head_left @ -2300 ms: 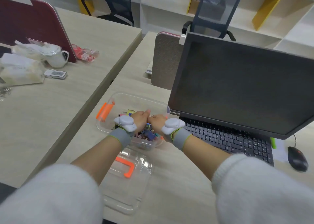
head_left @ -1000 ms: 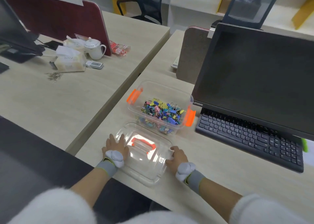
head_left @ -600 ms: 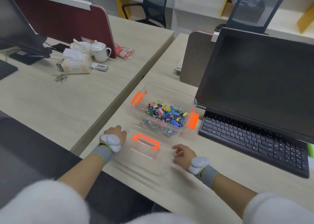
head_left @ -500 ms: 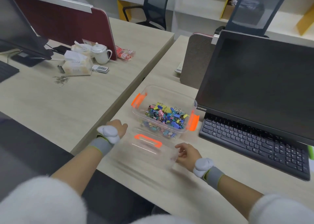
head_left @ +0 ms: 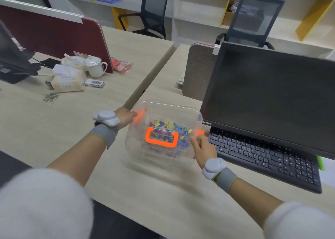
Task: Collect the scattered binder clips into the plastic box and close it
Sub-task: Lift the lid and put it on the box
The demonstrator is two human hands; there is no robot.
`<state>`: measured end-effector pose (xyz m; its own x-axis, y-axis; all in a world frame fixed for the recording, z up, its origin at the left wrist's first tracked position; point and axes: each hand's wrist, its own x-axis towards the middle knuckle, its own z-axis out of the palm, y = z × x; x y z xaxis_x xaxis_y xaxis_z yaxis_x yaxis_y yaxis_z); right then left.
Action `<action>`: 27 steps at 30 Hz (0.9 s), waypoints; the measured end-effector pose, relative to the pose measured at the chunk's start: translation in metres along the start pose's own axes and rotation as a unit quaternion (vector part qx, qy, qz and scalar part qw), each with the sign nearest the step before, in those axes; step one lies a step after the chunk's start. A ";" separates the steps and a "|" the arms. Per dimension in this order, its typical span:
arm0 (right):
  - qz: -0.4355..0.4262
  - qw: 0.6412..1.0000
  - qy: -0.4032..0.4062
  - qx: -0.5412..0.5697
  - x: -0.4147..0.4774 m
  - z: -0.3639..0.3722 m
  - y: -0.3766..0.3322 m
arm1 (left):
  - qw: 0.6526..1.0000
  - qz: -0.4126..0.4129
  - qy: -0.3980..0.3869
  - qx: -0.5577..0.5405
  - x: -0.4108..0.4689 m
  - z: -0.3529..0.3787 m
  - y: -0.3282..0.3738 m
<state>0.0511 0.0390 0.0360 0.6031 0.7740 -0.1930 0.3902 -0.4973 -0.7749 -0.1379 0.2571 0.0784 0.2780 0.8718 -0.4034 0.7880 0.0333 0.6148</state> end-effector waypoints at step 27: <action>0.248 0.967 -0.028 0.048 0.058 -0.006 -0.011 | 0.996 -0.035 -0.003 -0.080 0.065 0.045 -0.015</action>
<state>0.0866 0.0867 0.0369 0.6605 0.4712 -0.5846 -0.0048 -0.7759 -0.6309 -0.1071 0.2916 0.0126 0.2292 0.8622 -0.4518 0.7073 0.1713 0.6858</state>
